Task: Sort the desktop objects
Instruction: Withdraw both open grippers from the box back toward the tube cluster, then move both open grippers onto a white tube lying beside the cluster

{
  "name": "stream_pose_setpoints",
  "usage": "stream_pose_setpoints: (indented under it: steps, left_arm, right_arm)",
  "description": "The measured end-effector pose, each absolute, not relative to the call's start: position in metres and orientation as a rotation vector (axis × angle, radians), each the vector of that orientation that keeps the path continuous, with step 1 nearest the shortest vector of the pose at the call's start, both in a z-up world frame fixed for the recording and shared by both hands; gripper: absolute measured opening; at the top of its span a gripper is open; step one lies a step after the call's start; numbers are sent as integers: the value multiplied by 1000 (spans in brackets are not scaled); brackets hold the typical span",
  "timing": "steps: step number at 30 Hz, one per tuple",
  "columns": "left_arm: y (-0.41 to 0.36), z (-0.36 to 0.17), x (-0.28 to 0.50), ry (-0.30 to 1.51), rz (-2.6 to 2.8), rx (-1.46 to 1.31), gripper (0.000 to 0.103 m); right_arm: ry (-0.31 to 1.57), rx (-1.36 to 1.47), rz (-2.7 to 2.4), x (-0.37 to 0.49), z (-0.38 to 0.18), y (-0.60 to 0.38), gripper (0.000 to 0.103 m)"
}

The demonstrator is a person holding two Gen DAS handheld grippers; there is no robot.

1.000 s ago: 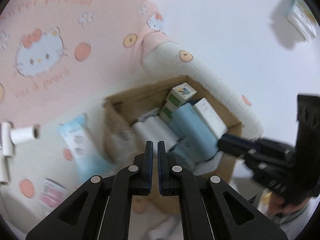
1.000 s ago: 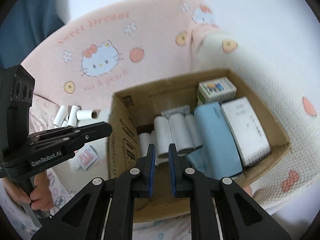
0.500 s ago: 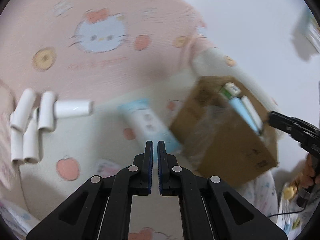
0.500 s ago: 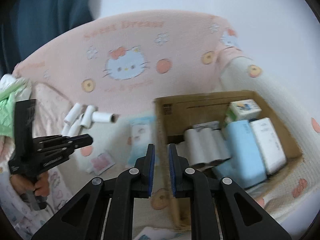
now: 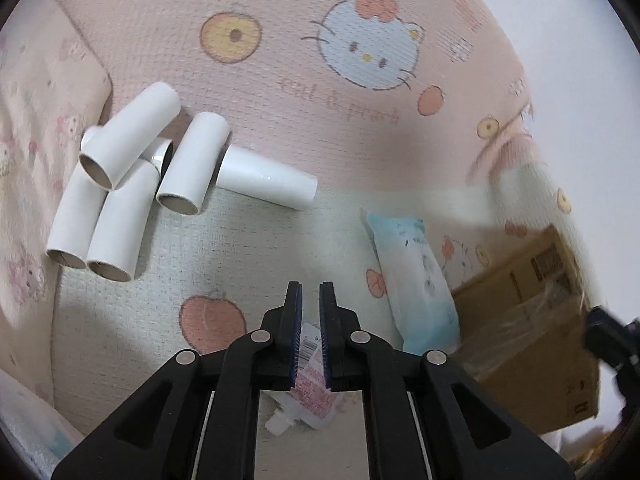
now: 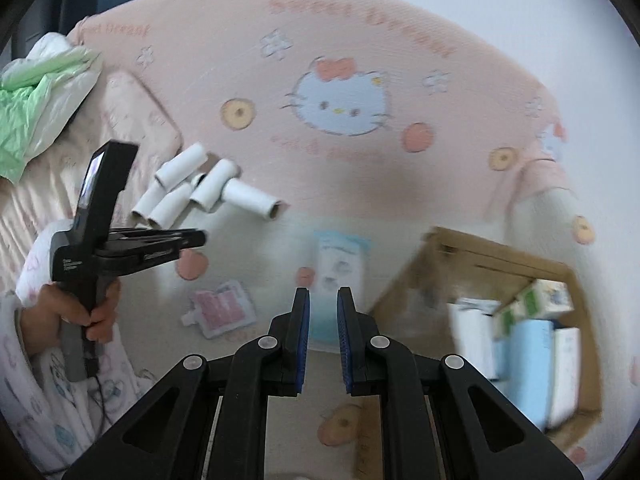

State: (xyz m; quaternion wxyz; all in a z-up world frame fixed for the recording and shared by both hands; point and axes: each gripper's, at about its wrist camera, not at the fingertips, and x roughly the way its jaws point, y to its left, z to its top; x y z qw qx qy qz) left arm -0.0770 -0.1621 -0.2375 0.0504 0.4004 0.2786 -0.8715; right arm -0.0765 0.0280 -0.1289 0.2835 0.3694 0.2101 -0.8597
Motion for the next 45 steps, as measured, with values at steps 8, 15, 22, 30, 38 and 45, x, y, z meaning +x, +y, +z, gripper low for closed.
stream_pose_setpoints:
  steps: [8, 15, 22, 30, 38, 45]
  left_arm:
    - [-167, -233, -86, 847, -2650, 1132, 47]
    - [-205, -243, -94, 1056, -2508, 1079, 54]
    - [-220, -247, -118, 1137, -2506, 1116, 57]
    - [-229, -244, -146, 1130, -2569, 1103, 57]
    - [-247, -264, -182, 1130, -2445, 1242, 57]
    - [-241, -272, -198, 1061, -2473, 1297, 57]
  right_arm:
    - [321, 1182, -2169, -126, -178, -21, 10]
    - [270, 1415, -2074, -167, -214, -40, 11]
    - [267, 1459, -2028, -189, -233, -63, 12]
    - [338, 1407, -1986, -206, -246, -87, 33]
    - [366, 1375, -1994, -222, -256, -100, 51]
    - [299, 1413, -2031, -245, -273, -110, 51]
